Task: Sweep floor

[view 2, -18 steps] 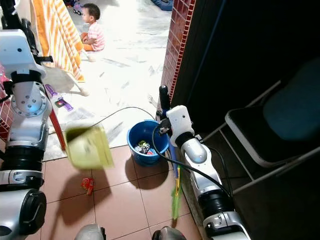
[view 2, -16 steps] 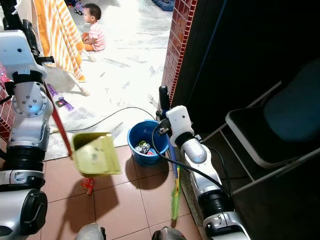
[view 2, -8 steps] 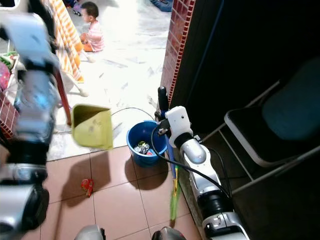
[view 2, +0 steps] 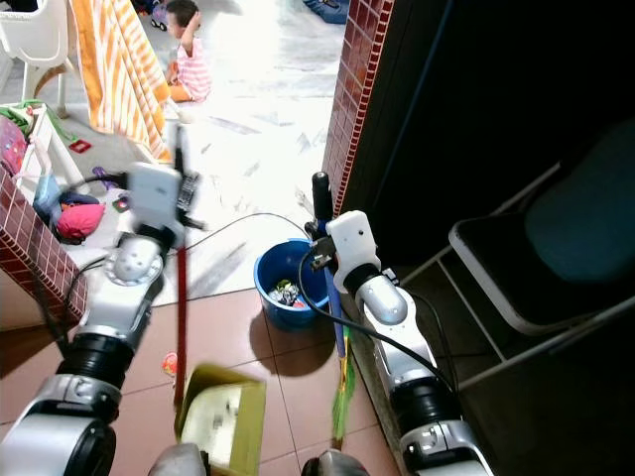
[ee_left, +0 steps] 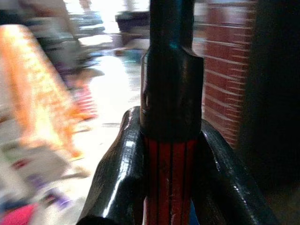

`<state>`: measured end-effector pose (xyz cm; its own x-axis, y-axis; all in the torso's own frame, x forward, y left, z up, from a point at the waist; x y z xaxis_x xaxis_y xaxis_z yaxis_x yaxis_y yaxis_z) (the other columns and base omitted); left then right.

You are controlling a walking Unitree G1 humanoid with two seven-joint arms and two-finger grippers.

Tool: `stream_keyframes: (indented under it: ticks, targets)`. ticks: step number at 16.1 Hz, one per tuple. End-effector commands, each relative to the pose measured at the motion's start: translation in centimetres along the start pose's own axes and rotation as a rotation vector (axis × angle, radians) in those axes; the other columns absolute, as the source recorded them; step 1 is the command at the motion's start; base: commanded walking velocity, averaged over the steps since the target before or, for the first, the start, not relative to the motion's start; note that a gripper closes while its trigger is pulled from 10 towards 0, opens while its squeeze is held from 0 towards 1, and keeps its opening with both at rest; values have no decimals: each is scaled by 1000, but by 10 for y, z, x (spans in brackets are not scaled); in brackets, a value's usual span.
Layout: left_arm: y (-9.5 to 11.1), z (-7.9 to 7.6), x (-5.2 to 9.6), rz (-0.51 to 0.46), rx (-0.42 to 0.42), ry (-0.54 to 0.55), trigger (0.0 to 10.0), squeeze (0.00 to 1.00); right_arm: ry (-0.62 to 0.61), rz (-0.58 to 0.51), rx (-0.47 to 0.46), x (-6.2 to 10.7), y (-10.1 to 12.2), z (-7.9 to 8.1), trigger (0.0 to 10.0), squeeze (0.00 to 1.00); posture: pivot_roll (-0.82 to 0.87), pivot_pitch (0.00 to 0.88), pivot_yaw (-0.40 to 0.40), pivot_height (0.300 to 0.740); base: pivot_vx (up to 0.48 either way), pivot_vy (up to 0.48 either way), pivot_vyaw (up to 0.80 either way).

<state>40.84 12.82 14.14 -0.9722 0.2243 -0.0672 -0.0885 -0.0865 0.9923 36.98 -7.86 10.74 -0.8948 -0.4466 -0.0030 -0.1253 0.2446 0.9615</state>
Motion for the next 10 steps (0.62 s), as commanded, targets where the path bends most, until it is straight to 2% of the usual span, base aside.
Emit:
stream_keyframes:
  ticks: [1, 2, 3, 5, 8, 10]
  targets:
    - [-1, -26, 2, -4, -31, -159, 10000, 0, -3, 3, -5, -1, 1, -2, 10000, 0, -62, 0, -68, 740, 0, 0, 0]
    - [-7, -38, 5, 11, -39, -238, 10000, 0, -3, 4, -6, -2, 1, -2, 10000, 0, -63, 0, -65, 740, 0, 0, 0]
    - [-16, -59, 14, 24, -79, -372, 10000, 0, -3, 5, -7, -2, 1, -1, 10000, 0, -62, 0, -63, 740, 0, 0, 0]
    - [-30, -81, 24, 54, -87, -501, 10000, 0, -1, 8, -11, -2, 0, 0, 10000, 0, -63, 0, -59, 740, 0, 0, 0]
    - [-34, -103, 31, 51, -80, -593, 10000, 0, 5, 12, -13, -3, 0, 1, 10000, 0, -64, 0, -52, 740, 0, 0, 0]
    - [-28, -117, 32, 13, -42, -625, 10000, 0, 4, 14, -15, -4, -1, 2, 10000, 0, -61, 0, -48, 740, 0, 0, 0]
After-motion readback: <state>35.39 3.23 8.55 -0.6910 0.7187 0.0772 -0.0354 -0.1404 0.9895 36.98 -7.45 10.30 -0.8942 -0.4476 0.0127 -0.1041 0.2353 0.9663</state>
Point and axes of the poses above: a point about 5 cm out from each wrist's last joint towards the gripper, its own x axis pointing back from the gripper into the wrist, its own y axis along the axis of the wrist's last joint, z = x × y, the point moved 6 cm from there along -x, pointing out of the wrist towards the gripper, and after that the axes turned 7 degrees about x, right-handed, at the moved point
